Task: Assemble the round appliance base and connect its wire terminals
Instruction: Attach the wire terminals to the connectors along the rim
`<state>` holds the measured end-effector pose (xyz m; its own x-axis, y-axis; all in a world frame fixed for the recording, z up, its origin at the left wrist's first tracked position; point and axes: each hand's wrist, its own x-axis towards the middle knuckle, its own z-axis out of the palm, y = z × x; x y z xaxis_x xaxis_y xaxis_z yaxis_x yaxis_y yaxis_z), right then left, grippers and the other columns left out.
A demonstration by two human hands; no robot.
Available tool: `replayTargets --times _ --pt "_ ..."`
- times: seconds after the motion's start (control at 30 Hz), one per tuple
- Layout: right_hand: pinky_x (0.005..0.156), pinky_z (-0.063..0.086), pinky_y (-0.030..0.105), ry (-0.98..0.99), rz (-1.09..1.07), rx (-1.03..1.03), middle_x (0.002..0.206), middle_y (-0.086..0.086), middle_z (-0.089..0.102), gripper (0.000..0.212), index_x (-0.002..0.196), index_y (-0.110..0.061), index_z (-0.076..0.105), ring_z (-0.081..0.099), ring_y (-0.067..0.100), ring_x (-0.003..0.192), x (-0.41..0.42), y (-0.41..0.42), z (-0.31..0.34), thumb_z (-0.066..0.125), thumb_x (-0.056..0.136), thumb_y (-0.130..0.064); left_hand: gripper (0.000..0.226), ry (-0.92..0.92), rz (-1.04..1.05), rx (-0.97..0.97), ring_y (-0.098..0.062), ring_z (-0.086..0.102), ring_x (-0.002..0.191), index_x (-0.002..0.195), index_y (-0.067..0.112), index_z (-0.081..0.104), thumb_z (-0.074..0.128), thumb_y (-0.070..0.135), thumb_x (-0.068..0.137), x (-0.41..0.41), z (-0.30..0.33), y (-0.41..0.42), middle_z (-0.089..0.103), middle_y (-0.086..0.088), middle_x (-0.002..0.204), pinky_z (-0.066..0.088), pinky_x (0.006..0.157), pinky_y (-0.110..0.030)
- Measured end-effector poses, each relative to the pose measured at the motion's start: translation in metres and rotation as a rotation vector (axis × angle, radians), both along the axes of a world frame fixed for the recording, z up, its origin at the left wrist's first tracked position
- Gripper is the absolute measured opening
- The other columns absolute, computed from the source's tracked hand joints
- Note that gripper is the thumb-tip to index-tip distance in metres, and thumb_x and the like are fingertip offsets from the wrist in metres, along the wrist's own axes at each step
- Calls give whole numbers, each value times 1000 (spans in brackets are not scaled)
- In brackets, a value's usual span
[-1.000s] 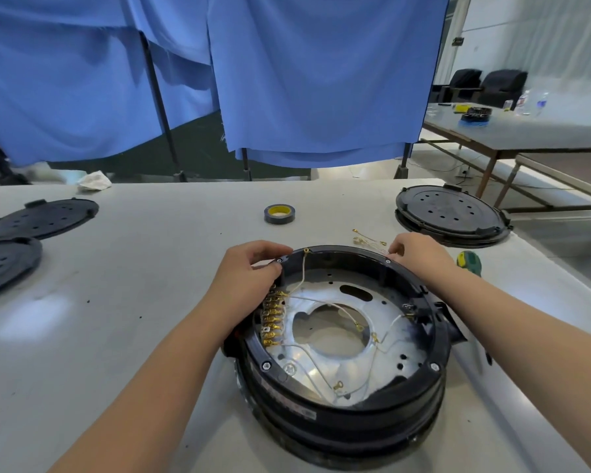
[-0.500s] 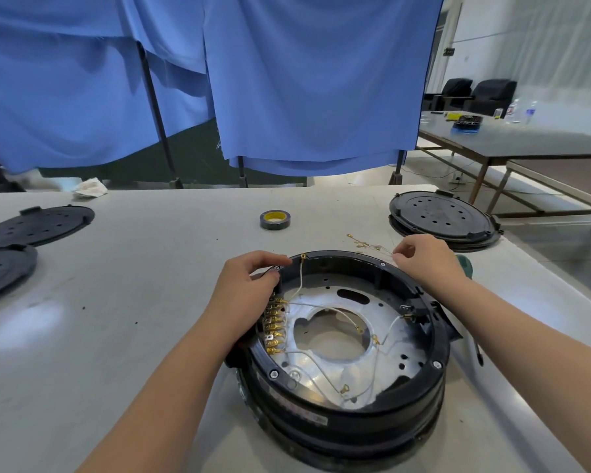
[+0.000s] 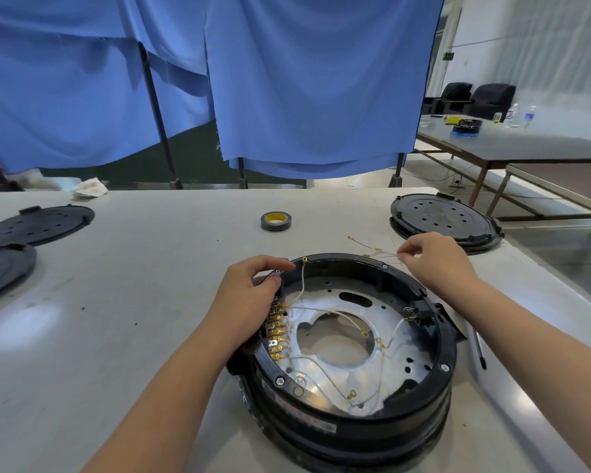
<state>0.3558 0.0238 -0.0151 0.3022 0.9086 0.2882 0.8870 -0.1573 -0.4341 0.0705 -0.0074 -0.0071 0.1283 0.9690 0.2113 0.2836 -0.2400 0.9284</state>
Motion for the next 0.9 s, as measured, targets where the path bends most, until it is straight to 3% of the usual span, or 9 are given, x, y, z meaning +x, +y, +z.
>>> replayTargets --times 0.23,0.4,0.47,0.57,0.67,0.8,0.9 --pt "74 53 37 345 8 178 82 -2 67 9 91 -17 71 63 18 80 -3 -2 11 63 88 -20 33 -9 -3 -14 14 61 67 92 25 72 51 1 94 -1 -1 0 66 25 95 44 58 -2" --pt "55 42 18 584 79 282 72 -3 66 4 87 -15 69 60 6 60 -14 -8 27 65 88 -13 32 -14 22 -50 -12 70 83 93 30 71 53 4 94 -2 -1 -2 73 10 96 54 72 -20" --pt "52 43 12 634 148 303 72 -4 68 6 85 -17 70 59 0 54 -22 -15 35 66 87 -13 29 7 27 -17 -7 68 86 93 33 69 56 7 93 -2 0 -2 72 9 97 53 70 -12" --pt "48 42 6 601 273 339 70 -8 70 15 78 -25 69 60 -3 56 -41 -30 46 67 86 -12 18 80 53 112 4 62 96 96 33 68 62 17 91 -3 3 -4 68 18 99 49 82 -14" --pt "61 51 13 527 362 355 68 -10 70 20 76 -28 69 63 4 63 -62 -44 48 68 84 -10 16 123 61 206 7 60 98 100 32 68 69 31 84 -6 4 -8 68 20 98 46 93 -22" --pt "72 54 23 460 430 325 74 -12 70 16 80 -27 70 65 8 70 -79 -53 44 68 84 -11 35 55 29 216 7 63 95 98 35 68 72 54 69 -5 8 -15 71 23 91 45 86 -14" --pt "74 54 25 438 475 315 74 -13 70 16 82 -25 71 65 8 71 -81 -55 42 68 84 -10 19 -19 20 197 5 66 88 89 33 71 76 43 73 -3 11 -17 72 21 84 49 80 -9"
